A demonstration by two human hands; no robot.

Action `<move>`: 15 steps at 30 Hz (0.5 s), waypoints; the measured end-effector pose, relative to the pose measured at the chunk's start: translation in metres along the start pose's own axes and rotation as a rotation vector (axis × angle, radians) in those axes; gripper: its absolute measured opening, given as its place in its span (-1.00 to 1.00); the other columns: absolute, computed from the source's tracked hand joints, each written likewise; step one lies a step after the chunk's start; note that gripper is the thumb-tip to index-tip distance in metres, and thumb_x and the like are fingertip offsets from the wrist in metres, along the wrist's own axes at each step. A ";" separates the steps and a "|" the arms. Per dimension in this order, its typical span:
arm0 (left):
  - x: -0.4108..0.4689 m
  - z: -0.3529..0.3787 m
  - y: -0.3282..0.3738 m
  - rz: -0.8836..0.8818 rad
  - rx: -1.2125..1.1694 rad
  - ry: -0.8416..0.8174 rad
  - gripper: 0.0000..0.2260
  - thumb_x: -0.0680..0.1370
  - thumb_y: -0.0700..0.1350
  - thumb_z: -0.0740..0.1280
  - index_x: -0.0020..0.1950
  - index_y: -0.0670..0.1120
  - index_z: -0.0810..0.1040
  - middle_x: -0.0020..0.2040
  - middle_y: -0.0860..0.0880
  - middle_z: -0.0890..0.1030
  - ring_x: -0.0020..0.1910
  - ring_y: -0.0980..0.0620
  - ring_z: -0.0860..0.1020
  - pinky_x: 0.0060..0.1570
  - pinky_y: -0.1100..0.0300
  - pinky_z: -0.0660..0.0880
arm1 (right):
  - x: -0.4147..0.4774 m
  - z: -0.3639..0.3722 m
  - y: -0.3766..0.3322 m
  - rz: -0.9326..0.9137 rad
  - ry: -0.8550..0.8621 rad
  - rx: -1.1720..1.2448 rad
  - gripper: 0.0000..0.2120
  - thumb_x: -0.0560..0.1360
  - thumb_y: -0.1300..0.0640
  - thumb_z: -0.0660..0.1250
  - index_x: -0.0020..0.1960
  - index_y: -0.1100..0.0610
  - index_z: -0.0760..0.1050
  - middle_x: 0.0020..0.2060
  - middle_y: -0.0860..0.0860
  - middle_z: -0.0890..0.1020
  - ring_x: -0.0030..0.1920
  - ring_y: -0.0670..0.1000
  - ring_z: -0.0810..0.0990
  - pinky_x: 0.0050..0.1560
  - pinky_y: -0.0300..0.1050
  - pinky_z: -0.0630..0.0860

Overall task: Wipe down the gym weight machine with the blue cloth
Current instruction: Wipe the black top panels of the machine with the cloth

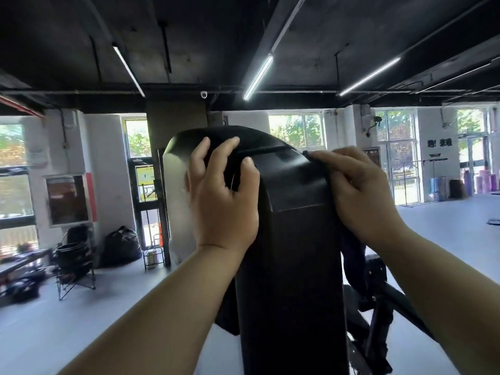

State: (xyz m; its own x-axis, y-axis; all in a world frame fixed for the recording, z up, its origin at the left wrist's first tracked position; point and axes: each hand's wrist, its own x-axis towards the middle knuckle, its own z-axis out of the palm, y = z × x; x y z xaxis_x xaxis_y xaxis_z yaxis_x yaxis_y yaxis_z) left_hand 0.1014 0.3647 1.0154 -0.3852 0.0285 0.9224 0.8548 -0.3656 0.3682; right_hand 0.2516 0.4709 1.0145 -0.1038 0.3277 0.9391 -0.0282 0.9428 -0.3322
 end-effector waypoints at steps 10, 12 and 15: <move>-0.001 -0.011 0.019 0.185 0.367 -0.164 -0.49 0.52 0.18 0.08 0.37 0.01 0.52 0.48 0.04 0.36 0.49 0.04 0.24 0.41 0.23 0.16 | -0.016 -0.005 0.019 0.085 -0.070 0.091 -0.63 0.58 0.36 0.19 0.21 0.03 0.61 0.02 -0.04 0.49 0.02 -0.15 0.49 0.10 -0.52 0.31; -0.004 -0.008 0.031 0.227 0.484 -0.210 -0.47 0.52 0.16 0.08 0.39 -0.02 0.50 0.49 -0.02 0.36 0.52 -0.04 0.21 0.49 -0.02 0.18 | -0.021 -0.003 0.023 0.107 -0.047 0.071 -0.64 0.55 0.38 0.21 0.23 0.10 0.61 0.02 -0.02 0.43 -0.01 -0.18 0.43 0.09 -0.57 0.26; -0.015 0.009 0.045 0.417 0.632 -0.232 -0.55 0.54 0.05 0.15 0.36 -0.09 0.53 0.43 -0.05 0.46 0.49 -0.07 0.27 0.48 -0.22 0.16 | -0.002 -0.003 0.015 0.013 -0.070 0.056 -0.67 0.55 0.38 0.24 0.21 0.14 0.62 0.01 -0.03 0.41 -0.03 -0.21 0.37 0.06 -0.60 0.25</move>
State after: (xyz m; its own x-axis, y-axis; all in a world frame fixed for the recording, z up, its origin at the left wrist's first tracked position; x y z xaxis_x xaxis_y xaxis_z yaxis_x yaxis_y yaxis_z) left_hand 0.1487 0.3560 1.0195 0.0334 0.2237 0.9741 0.9750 0.2070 -0.0810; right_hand 0.2548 0.4845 1.0078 -0.1740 0.3329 0.9268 -0.0821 0.9329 -0.3506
